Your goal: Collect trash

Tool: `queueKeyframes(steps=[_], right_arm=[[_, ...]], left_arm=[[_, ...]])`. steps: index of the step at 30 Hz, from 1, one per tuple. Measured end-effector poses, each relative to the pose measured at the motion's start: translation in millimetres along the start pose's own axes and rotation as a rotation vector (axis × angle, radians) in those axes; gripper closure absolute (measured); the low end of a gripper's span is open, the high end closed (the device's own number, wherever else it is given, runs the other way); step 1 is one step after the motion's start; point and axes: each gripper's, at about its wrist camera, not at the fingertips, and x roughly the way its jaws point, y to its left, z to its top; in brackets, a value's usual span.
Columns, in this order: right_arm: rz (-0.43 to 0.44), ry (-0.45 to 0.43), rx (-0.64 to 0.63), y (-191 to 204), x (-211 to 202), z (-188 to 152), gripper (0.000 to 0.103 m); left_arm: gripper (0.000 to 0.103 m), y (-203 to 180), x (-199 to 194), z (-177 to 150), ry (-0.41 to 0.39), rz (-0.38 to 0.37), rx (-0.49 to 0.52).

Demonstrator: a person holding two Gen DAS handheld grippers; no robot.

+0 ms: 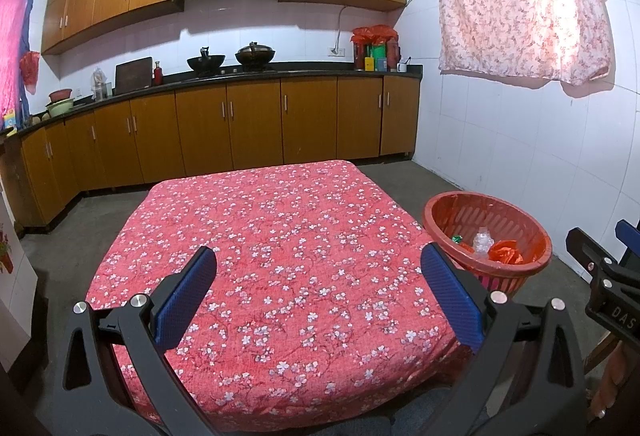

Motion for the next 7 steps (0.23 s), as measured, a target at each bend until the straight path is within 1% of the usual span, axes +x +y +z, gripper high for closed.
queueKeyframes(steps=[7], right_arm=[[0.001, 0.002, 0.0, -0.6, 0.1, 1.3, 0.004]], left_arm=[[0.002, 1.0, 0.7, -0.9, 0.005, -0.001, -0.005]])
